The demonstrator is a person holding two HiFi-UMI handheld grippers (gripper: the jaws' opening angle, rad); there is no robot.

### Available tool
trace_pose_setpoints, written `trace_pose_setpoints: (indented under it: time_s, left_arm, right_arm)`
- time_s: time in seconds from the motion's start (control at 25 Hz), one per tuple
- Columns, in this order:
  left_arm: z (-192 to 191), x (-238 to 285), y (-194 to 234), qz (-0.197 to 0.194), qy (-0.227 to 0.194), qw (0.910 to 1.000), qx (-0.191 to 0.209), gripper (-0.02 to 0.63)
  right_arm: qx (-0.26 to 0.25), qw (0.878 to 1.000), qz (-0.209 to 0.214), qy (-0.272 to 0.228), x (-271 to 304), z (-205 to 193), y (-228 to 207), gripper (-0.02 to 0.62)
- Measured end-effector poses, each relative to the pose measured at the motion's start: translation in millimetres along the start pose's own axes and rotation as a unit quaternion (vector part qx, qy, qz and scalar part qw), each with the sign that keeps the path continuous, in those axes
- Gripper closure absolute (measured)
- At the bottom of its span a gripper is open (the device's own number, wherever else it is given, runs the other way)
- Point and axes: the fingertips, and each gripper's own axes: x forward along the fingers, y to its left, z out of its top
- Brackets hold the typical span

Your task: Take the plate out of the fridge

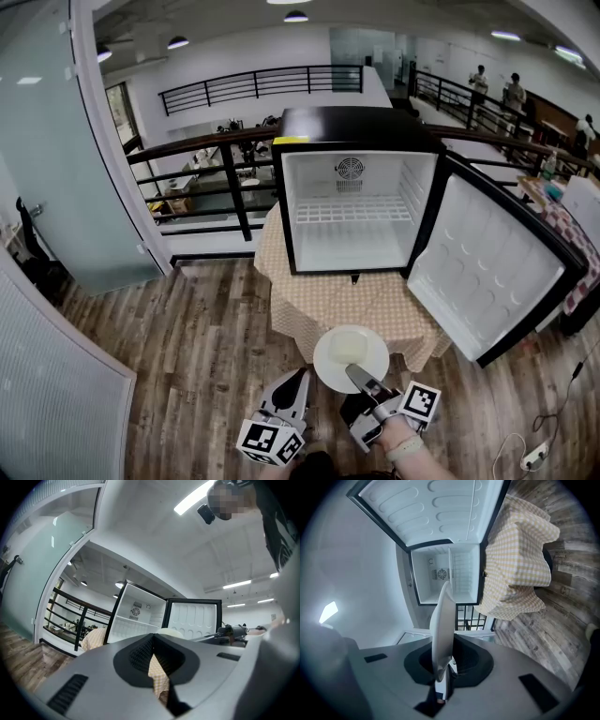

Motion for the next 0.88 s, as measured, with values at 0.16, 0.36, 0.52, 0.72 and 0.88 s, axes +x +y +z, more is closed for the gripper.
trace_pose_setpoints:
  time_s: [0.16, 0.36, 0.52, 0.72, 0.88]
  left_arm:
    - [-0.4, -12.9, -9.1, 0.005, -0.001, 1.0, 0.0, 0.597]
    - [-5.0, -25.7, -24.3, 0.005, 0.002, 1.0, -0.002, 0.597]
    - [-4.9, -33.1, -30.0, 0.006, 0.003, 1.0, -0.001, 0.597]
    - [-4.3, -40.6, -39.6, 0.008, 0.001, 1.0, 0.003, 0.598]
    - [-2.0, -43.7, -45.7, 0.007, -0.002, 1.0, 0.004, 0.597]
  right_arm:
    - [0.0, 1.0, 0.001, 0.006, -11.0, -9.6, 2.2, 0.551]
    - [0.0, 1.0, 0.001, 0.011, -27.3, -18.0, 4.4, 0.551]
    - [-0.003, 1.0, 0.005, 0.015, -34.7, -23.8, 7.4, 0.551]
    - [-0.005, 1.0, 0.009, 0.02, -44.3, -27.8, 10.7, 0.551]
    - [-0.004, 1.0, 0.012, 0.022, -49.3, -30.3, 12.3, 0.551]
